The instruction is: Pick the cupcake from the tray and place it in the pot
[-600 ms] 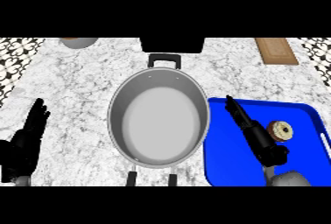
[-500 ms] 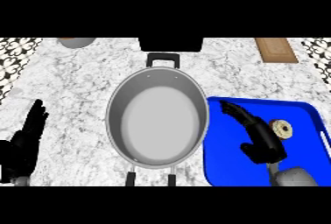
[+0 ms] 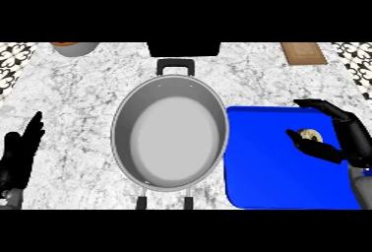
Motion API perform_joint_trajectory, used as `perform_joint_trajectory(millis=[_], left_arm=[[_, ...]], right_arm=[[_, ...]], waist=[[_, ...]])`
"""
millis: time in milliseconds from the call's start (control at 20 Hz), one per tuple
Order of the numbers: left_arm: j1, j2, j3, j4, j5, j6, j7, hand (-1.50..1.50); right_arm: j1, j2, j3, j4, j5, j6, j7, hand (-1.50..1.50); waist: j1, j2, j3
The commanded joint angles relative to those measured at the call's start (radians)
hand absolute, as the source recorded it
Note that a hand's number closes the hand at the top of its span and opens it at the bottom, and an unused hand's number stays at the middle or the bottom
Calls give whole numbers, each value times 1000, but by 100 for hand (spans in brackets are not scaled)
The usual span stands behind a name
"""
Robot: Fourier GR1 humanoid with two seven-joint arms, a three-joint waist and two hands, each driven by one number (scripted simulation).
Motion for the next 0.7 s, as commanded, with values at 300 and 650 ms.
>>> perform_joint_trajectory(millis=[300, 650], left_arm=[[-98, -25, 20, 73, -20, -43, 108, 0], [-100, -13, 5, 29, -55, -22, 163, 0]], right_arm=[[202, -152, -109, -155, 104, -11, -114, -150], [227, -404, -115, -261, 253, 84, 190, -150]], waist=[[11, 0, -3], [8, -3, -4]])
